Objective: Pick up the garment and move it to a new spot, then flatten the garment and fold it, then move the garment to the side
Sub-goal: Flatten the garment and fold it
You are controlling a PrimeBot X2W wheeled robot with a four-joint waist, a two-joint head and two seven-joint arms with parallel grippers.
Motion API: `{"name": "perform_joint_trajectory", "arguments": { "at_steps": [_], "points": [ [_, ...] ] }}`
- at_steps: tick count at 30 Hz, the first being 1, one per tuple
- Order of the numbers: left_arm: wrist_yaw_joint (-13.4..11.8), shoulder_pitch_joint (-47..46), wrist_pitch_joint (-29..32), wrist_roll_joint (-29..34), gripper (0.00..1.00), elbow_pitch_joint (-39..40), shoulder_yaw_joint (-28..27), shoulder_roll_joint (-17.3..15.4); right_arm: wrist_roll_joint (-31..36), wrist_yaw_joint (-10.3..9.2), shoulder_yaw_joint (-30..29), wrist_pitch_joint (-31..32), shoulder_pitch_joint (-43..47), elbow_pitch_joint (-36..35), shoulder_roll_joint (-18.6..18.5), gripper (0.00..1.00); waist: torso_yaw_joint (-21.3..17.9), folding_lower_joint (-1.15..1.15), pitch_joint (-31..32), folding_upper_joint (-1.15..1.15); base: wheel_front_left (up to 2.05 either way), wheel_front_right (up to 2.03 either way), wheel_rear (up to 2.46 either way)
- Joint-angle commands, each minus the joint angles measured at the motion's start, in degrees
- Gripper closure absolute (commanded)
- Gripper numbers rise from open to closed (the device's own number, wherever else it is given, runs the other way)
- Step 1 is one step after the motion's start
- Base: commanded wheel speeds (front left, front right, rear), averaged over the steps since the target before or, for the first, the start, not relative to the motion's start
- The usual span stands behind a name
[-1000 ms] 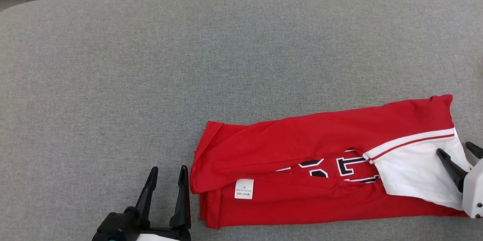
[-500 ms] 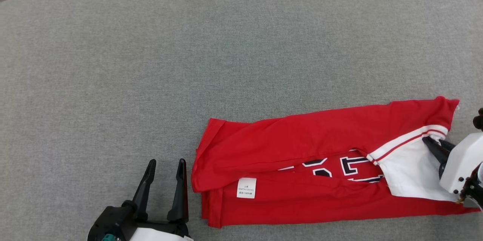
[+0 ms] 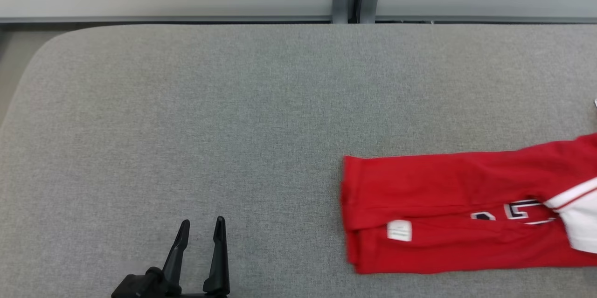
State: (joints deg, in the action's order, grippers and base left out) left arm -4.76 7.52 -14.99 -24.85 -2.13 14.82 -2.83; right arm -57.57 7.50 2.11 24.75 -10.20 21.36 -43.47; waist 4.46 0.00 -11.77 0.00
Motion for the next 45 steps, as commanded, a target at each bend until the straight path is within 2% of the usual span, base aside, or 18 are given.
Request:
{"name": "perform_joint_trajectory", "arguments": {
  "at_steps": [1, 3, 6, 11, 12, 13, 15, 17, 22, 26, 31, 32, 33, 34, 35, 39, 43, 45],
  "points": [
    [-0.24, 0.75, -0.25, -0.42, 0.0, 0.11, -0.32, -0.17, -0.54, -0.01, -1.6, 0.52, 1.42, -0.44, -1.9, 1.0, 0.54, 0.0, 1.51, 0.0, 0.0, 0.0, 0.0],
    [-0.29, 1.45, -0.25, -0.55, 0.0, 0.21, -0.65, -0.16, -1.0, 0.0, -2.4, 1.84, 3.22, -2.84, -3.49, 1.0, 0.66, 0.0, 2.24, 0.0, 0.0, 0.0, 0.0],
    [-0.5, 2.23, -0.25, -0.78, 0.0, 0.66, -1.16, -0.17, -2.93, 0.05, -1.64, 4.0, 4.75, -10.35, -3.6, 1.0, 0.39, 0.0, 2.88, 0.0, 0.0, 0.0, 0.0],
    [-0.45, 2.73, -0.25, -1.08, 0.0, 0.77, -0.99, -0.17, -5.9, 0.04, 3.91, 7.24, 4.98, -25.13, 1.45, 1.0, -0.6, 0.0, 2.85, 0.0, 0.0, 0.0, 0.0],
    [-0.29, 2.39, -0.25, -0.98, 0.0, 0.65, -0.72, -0.16, -5.81, 0.04, 5.48, 7.81, 4.35, -26.89, 3.18, 1.0, -0.75, 0.0, 2.67, 0.0, 0.0, 0.0, 0.0],
    [-0.29, 2.39, -0.25, -0.98, 0.0, 0.65, -0.72, -0.16, -5.81, 0.04, 5.48, 7.81, 4.35, -26.89, 3.18, 1.0, -0.75, 0.0, 2.67, 0.0, 0.0, 0.0, 0.0],
    [-0.21, 1.54, -0.25, -0.84, 0.0, 0.44, -0.29, -0.18, -4.6, 0.04, 8.12, 8.02, 2.81, -28.86, 7.34, 1.0, -1.01, 0.0, 2.35, 0.0, 0.0, 0.0, 0.0],
    [-0.18, 0.93, -0.25, -0.67, 0.0, 0.1, 0.19, -0.17, -2.42, 0.04, 10.83, 7.86, 1.1, -28.51, 12.38, 1.0, -1.2, 0.0, 2.06, 0.0, 0.0, 0.0, 0.0],
    [-0.2, -0.29, -0.25, -0.27, 0.0, -0.97, 1.39, -0.18, 4.98, 0.04, 15.23, 5.98, -2.93, -22.1, 25.0, 1.0, -1.01, 0.0, 1.72, 0.0, 0.0, 0.0, 0.0],
    [-0.51, -0.67, -0.25, -0.21, 0.0, -1.42, 1.9, -0.17, 10.06, 0.04, 17.29, 3.98, -4.75, -15.96, 32.83, 1.0, -0.39, 0.0, 1.75, 0.0, 0.0, 0.0, 0.0],
    [-0.39, -0.46, -0.25, -0.46, 0.0, -1.72, 2.1, -0.16, 13.29, 0.05, 17.34, 1.54, -5.7, -11.38, 35.96, 1.0, 0.16, 0.0, 1.7, 0.0, 0.0, 0.0, 0.0],
    [-0.41, -0.47, -0.25, -0.51, 0.0, -1.72, 2.11, -0.17, 13.63, 0.05, 17.08, 1.05, -5.87, -10.61, 36.34, 0.97, 0.19, 0.0, 1.62, 0.0, 0.0, 0.0, 0.0],
    [-0.45, -0.49, -0.25, -0.58, 0.0, -1.73, 2.17, -0.17, 14.17, 0.05, 16.96, 0.56, -6.13, -10.05, 36.6, 0.76, 0.22, 0.0, 1.58, 0.0, 0.0, 0.0, 0.0],
    [-0.5, -0.48, -0.25, -0.63, 0.0, -1.74, 2.24, -0.17, 14.35, 0.05, 17.04, -0.05, -6.3, -9.86, 36.91, 0.41, 0.23, 0.0, 1.59, 0.0, 0.0, 0.0, 0.0],
    [-0.53, -0.43, -0.25, -0.67, 0.0, -1.76, 2.29, -0.17, 14.2, 0.05, 16.93, -0.59, -6.33, -9.59, 37.27, 0.0, 0.22, 0.0, 1.63, 0.0, 0.0, 0.0, 0.0],
    [-0.5, 0.48, -0.25, -0.31, 0.0, -2.21, 2.1, -0.17, 14.3, 0.04, 16.61, -3.97, -5.46, -11.83, 37.41, 0.0, -0.04, 0.0, 2.6, 0.0, 0.0, 0.0, 0.0],
    [-0.48, 2.03, -0.25, 0.13, 0.0, -2.29, 0.97, -0.17, 14.18, 0.04, 15.7, -7.99, -1.42, -18.41, 34.88, 0.0, -0.83, 0.0, 4.76, 0.0, 0.0, 0.0, 0.0],
    [-0.66, 2.93, -0.25, 0.14, 0.0, -2.01, 0.2, -0.16, 15.41, 0.04, 14.13, -10.24, 1.23, -21.77, 32.5, 0.0, -1.59, 0.0, 5.91, 0.0, 0.0, 0.0, 0.0]
  ]
}}
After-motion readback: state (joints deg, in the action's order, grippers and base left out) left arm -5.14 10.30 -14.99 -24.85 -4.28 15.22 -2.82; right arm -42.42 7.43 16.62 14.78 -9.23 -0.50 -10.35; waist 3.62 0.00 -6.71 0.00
